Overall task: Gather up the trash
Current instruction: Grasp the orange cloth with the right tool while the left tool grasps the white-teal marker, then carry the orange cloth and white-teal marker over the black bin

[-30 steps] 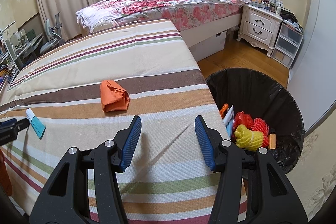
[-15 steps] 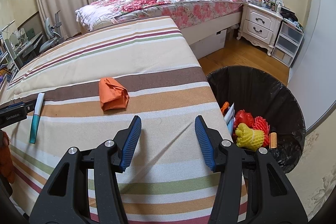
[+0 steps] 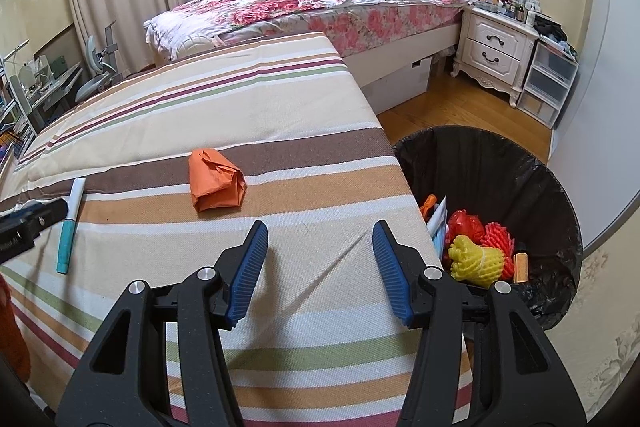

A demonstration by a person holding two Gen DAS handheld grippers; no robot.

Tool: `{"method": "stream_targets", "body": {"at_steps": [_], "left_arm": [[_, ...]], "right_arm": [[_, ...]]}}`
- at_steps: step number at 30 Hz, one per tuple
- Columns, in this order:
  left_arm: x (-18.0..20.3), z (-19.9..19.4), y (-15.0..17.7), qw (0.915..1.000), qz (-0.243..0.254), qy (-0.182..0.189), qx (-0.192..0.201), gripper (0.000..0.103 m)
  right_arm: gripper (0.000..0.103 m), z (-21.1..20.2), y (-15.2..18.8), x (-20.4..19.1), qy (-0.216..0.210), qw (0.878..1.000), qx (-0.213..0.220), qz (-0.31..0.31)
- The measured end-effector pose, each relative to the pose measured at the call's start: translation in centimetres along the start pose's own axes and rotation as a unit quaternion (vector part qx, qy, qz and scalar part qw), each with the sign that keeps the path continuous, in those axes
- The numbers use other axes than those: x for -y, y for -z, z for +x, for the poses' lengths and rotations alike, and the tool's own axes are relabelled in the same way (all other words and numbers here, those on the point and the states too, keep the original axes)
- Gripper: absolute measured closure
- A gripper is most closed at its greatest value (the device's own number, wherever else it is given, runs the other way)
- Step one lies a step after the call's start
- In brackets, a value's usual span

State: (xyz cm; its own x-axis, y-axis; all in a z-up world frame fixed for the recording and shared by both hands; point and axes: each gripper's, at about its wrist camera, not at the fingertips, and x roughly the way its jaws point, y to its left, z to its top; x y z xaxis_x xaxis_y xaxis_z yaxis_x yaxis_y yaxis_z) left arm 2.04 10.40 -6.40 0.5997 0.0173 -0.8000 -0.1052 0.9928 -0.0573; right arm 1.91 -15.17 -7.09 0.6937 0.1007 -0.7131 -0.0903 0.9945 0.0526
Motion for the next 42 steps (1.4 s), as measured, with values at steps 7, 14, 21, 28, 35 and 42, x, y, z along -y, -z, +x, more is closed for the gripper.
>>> {"method": "stream_targets", "body": {"at_steps": [7,14,21,28,35,42], "left_arm": [[-0.3,0.5,0.5,1.0,0.0,0.006,0.003,0.066],[-1.5,0.7,0.2,0.9996,-0.001,0.02,0.019,0.081],[-2.3,0.7,-0.1,0.9996,-0.007,0.016,0.02,0.082],[-2.5,0.6,0.1,0.9996,-0.002,0.003,0.026,0.082],[-2.4,0.7,0.0,0.9996,0.001,-0.004,0.029,0.082],[-2.3,0.8,-0.1,0.9995,0.002,-0.006,0.029,0.082]], "right_arm": [[0.05,-0.1,-0.1,-0.1,0.002,1.0,0.001,-0.004],[0.05,-0.6,-0.4,-0.6,0.001,1.0,0.004,-0.013],[0.042,-0.9,-1.3,-2.2,-0.03,0.999,0.009,-0.02],[0.042,-0.5,-2.8,-5.1,-0.039,0.997,0.019,-0.062],[0.044,1.9,-3.6,-6.1,-0.032,0.996,-0.009,-0.081],[0.065,2.5,-3.0,-6.5,-0.029,0.995,-0.03,-0.091]]}}
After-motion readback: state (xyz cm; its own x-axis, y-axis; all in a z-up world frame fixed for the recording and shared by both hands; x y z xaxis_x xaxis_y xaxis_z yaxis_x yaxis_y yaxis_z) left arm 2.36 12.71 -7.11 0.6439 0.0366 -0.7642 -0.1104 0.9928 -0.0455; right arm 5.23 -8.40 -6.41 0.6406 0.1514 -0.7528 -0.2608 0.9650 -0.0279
